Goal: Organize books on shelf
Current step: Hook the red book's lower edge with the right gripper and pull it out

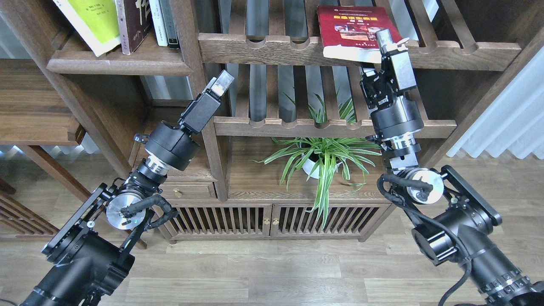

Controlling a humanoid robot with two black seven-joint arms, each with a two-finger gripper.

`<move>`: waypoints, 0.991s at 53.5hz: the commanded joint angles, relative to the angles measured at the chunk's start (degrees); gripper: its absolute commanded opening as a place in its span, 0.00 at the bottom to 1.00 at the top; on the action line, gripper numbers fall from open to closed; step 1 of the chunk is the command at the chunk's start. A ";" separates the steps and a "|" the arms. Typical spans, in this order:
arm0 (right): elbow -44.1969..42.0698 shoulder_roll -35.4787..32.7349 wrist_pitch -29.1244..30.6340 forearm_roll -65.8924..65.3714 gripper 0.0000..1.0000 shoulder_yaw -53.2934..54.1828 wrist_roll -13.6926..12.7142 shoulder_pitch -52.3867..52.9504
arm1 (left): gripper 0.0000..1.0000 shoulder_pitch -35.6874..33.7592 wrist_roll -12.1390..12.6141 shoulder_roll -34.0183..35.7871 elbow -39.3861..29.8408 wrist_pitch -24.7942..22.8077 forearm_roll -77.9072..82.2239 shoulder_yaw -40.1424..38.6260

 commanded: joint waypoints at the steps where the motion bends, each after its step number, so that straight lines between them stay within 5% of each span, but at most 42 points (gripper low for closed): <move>1: -0.02 0.00 -0.50 -0.01 0.96 0.00 -0.03 0.11 | 0.97 -0.06 0.01 0.08 0.00 0.00 0.00 0.00; 26: -0.81 -0.09 -3.76 -0.10 0.92 0.00 -0.03 2.05 | 0.97 -0.06 0.01 0.08 0.00 0.00 0.00 0.09; 53: -1.34 -0.35 -3.58 -0.98 0.37 -0.09 -0.03 1.78 | 0.97 0.29 -0.43 0.08 0.00 0.00 0.00 0.00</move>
